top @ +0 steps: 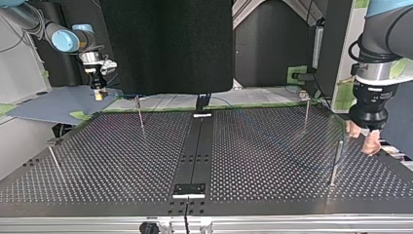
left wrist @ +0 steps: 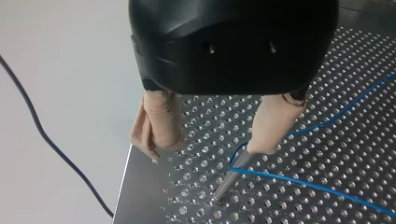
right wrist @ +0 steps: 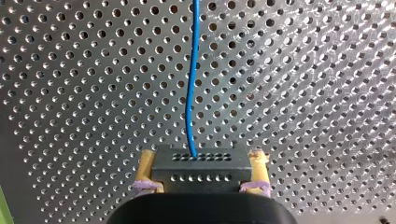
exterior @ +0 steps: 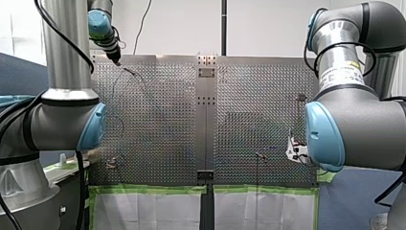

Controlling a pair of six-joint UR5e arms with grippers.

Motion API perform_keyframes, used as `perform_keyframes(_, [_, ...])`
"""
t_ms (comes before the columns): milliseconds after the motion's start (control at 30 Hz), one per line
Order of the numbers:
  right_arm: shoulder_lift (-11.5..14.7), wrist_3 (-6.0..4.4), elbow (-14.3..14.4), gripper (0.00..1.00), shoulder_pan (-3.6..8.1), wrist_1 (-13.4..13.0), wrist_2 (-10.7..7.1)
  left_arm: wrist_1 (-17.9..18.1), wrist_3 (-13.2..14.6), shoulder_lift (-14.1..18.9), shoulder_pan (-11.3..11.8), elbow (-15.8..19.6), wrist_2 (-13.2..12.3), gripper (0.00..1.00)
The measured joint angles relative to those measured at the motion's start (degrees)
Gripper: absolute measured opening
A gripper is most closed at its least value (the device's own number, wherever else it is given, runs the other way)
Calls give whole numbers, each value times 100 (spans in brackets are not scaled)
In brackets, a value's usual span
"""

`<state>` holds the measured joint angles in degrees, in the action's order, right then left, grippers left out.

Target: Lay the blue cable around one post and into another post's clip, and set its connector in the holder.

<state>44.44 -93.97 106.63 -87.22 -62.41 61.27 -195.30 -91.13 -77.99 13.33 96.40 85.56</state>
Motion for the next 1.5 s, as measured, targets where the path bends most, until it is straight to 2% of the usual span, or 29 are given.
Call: perform_keyframes(1500, [0,0,2,0,-3,-1,8,-9,2276,0,-36,7,0,100])
